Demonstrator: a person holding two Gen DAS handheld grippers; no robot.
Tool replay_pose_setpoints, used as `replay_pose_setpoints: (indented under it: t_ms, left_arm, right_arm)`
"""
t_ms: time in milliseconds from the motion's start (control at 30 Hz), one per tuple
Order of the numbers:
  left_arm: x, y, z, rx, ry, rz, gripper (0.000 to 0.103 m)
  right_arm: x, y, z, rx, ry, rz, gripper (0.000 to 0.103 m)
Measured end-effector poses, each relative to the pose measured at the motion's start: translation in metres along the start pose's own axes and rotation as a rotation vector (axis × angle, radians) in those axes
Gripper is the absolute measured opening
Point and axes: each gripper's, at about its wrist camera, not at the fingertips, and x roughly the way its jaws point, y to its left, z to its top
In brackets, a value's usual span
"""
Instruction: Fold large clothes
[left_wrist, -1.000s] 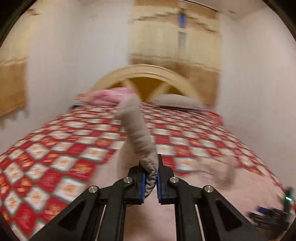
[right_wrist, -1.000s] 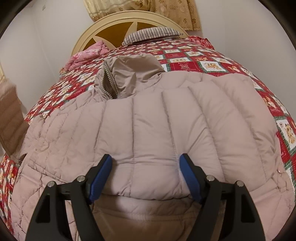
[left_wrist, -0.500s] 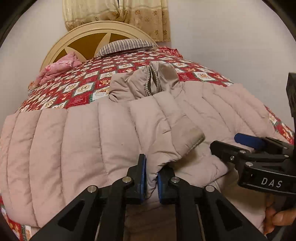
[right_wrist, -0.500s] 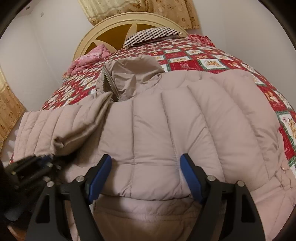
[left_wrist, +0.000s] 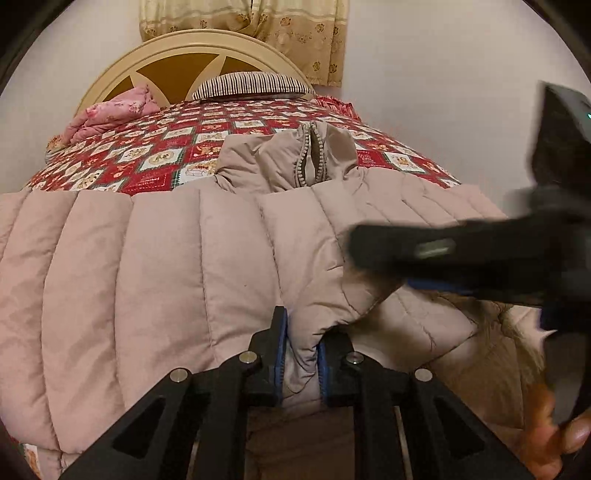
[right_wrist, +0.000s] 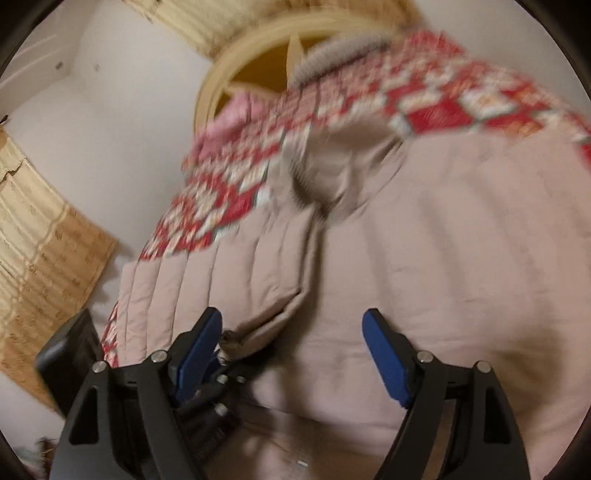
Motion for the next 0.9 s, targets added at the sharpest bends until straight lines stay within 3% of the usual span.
replay_pose_setpoints:
  t_ms: [100, 133, 167, 267, 367, 400, 467, 533, 633, 733, 800, 900]
  left_arm:
    - [-0.003, -0.003, -0.001, 0.009, -0.006, 0.021, 0.017]
    - [-0.007, -0.003, -0.002, 0.008, -0.010, 0.028, 0.018]
    - [-0.012, -0.003, -0.004, 0.003, -0.013, 0.030, 0.020]
    - [-0.037, 0.001, -0.011, -0.024, -0.024, -0.002, 0.024]
    - [-0.069, 0.014, -0.020, -0.078, -0.085, 0.006, 0.028]
    - [-0.083, 0.023, -0.025, -0.115, -0.126, 0.027, 0.034]
    - [-0.114, 0.053, -0.040, -0.265, -0.237, 0.109, 0.044]
    - [-0.129, 0.083, -0.057, -0.439, -0.286, 0.171, 0.059]
    - [-0.124, 0.127, -0.083, -0.668, -0.226, 0.243, 0.059]
    - [-0.102, 0.156, -0.098, -0.838, -0.111, 0.207, 0.059]
    - [-0.103, 0.157, -0.099, -0.841, -0.139, 0.203, 0.060]
    - [-0.096, 0.148, -0.090, -0.774, -0.099, 0.260, 0.062]
  right_arm:
    - [0.024, 0.008, 0.003, -0.028, 0.048, -0.005, 0.066]
    - [0.028, 0.007, 0.004, -0.025, 0.055, 0.009, 0.053]
    - [0.031, 0.007, 0.005, -0.019, 0.067, 0.024, 0.032]
    - [0.037, -0.001, 0.004, 0.006, 0.101, 0.017, 0.015]
    - [0.031, 0.002, -0.001, -0.019, 0.083, -0.024, 0.011]
    - [0.027, 0.007, -0.001, -0.032, 0.072, -0.049, 0.011]
    - [0.021, 0.018, 0.000, -0.065, 0.052, -0.074, 0.010]
    - [0.004, 0.039, 0.006, -0.123, -0.001, -0.072, 0.010]
    - [-0.030, 0.065, 0.023, -0.173, -0.099, -0.065, 0.010]
    - [-0.066, 0.085, 0.037, -0.225, -0.171, -0.067, 0.009]
    - [-0.084, 0.090, 0.041, -0.257, -0.188, -0.089, 0.009]
    - [-0.093, 0.080, 0.040, -0.305, -0.192, -0.169, 0.009]
